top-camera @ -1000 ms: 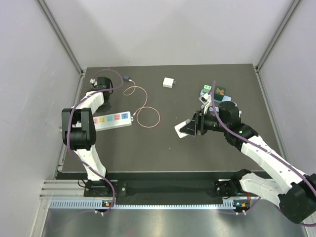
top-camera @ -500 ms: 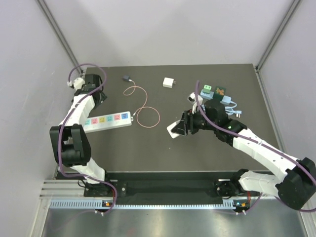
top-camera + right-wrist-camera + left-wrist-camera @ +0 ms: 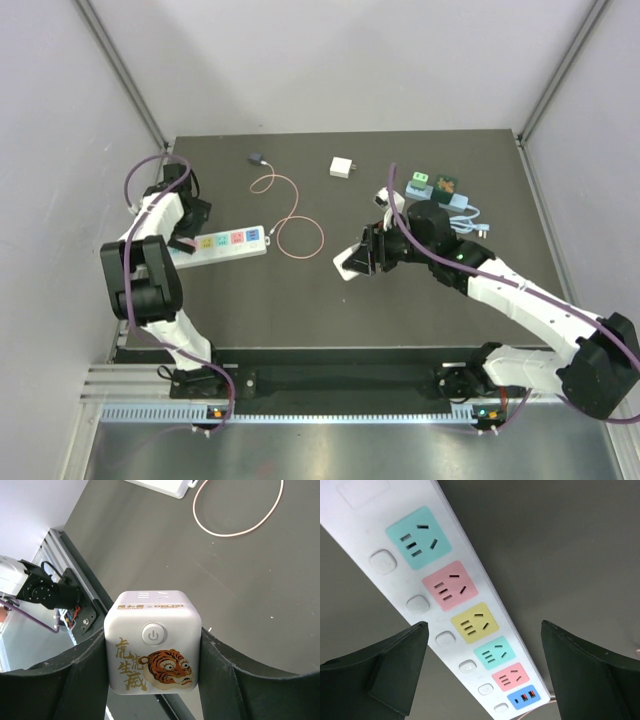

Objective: Insert the plug

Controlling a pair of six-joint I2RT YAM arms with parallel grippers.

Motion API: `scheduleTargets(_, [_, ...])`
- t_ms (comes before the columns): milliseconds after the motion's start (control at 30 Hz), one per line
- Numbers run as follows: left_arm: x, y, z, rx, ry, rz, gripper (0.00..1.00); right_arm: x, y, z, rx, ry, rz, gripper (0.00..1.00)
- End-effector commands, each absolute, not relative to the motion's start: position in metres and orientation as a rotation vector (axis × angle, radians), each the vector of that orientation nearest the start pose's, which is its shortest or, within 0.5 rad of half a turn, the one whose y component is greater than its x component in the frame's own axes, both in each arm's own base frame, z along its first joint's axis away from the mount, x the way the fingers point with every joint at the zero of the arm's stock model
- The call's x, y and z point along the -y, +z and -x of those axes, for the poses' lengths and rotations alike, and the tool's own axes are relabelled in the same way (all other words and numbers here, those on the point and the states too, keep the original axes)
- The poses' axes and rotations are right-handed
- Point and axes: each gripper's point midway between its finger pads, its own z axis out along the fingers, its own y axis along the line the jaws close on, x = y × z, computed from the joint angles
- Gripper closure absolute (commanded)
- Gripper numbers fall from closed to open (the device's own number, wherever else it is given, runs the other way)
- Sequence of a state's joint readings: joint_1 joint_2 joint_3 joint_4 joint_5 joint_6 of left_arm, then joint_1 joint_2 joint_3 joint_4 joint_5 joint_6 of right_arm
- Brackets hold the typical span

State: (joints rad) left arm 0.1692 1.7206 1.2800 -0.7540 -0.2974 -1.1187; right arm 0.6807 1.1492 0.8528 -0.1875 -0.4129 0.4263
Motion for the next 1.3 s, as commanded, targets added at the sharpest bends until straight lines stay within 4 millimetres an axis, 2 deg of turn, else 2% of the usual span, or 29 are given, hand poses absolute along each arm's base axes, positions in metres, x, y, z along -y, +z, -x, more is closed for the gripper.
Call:
scheduleTargets(0, [-0.069,0.064,-0.381,-2.101,0.062,1.710,0.02,-0.297,0.238,-0.218,-1.995,1.114,0.597,1.00])
scheduleTargets(233, [-0.072,0.043,-0.375,-2.114,0.166,1.715,0.02,-0.298,0.241,-0.222,-1.990,1.088,0.621,1.00])
scheduleTargets(467, [-0.057,0.024,-0.367,-2.161,0.223,1.718,0.03,-0.297,0.243,-0.226,-1.994,1.058,0.635,1.00])
scheduleTargets(500, [-0.056,0.021,-0.361,-2.183,0.256,1.727,0.02,-0.297,0.242,-0.226,-1.994,1.059,0.634,1.00])
scheduleTargets(633, [-0.047,0.034,-0.363,-2.176,0.240,1.760,0.02,-0.295,0.240,-0.224,-2.013,1.047,0.637,1.00])
scheduleTargets(733, [-0.051,0.049,-0.353,-2.145,0.343,1.820,0.02,-0.292,0.240,-0.225,-2.011,1.027,0.634,1.00])
scheduleTargets(867, [-0.041,0.055,-0.353,-2.102,0.256,1.891,0.02,-0.293,0.244,-0.223,-2.004,1.051,0.631,1.00])
scheduleTargets(967, [-0.035,0.049,-0.351,-2.065,0.197,1.933,0.02,-0.295,0.244,-0.221,-2.009,1.062,0.632,1.00])
scheduleTargets(1133, [-0.044,0.037,-0.349,-2.051,0.275,1.927,0.02,-0.298,0.250,-0.220,-1.996,1.067,0.643,1.00])
scheduleTargets(1267, [-0.041,0.022,-0.353,-2.096,0.281,1.914,0.04,-0.298,0.250,-0.220,-1.994,1.060,0.649,1.00])
